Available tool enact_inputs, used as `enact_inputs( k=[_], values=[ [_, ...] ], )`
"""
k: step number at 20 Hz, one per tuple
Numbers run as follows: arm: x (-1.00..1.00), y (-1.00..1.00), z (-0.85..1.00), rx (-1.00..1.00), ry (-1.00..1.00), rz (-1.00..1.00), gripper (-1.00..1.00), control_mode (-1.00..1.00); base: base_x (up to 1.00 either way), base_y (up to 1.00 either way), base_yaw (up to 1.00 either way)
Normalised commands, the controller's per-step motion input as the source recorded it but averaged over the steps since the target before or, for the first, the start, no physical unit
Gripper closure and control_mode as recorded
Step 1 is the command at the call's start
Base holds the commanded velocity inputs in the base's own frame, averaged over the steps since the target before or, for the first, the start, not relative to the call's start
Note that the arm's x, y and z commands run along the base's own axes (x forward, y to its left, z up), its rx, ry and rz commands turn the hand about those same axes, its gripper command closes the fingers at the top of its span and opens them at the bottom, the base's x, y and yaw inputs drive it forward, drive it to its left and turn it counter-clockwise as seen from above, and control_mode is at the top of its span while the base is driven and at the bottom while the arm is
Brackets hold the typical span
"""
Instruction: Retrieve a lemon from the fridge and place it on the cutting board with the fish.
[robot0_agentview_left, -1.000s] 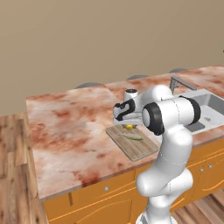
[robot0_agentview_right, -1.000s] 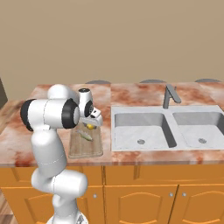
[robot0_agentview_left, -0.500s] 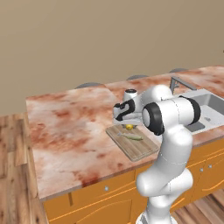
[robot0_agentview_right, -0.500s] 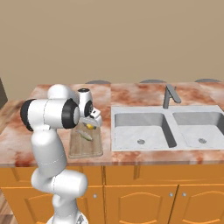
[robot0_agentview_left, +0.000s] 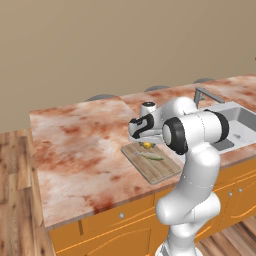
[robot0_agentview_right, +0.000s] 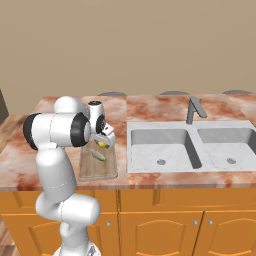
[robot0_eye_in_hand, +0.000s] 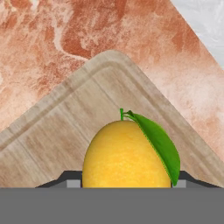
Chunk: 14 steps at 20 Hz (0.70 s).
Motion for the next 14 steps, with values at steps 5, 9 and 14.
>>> enact_inputs(
  k=[5, 9, 14],
  values=[
    [-0.02, 0.0, 0.0, 0.0, 0.0, -0.07, 1.0, -1.0, 0.0, 0.0, 0.0],
    [-0.04, 0.0, 0.0, 0.0, 0.0, -0.08, -1.0, -1.0, 0.0, 0.0, 0.0],
    [-0.01, 0.01, 0.0, 0.0, 0.0, -0.08, -1.0, -1.0, 0.0, 0.0, 0.0]
  ],
)
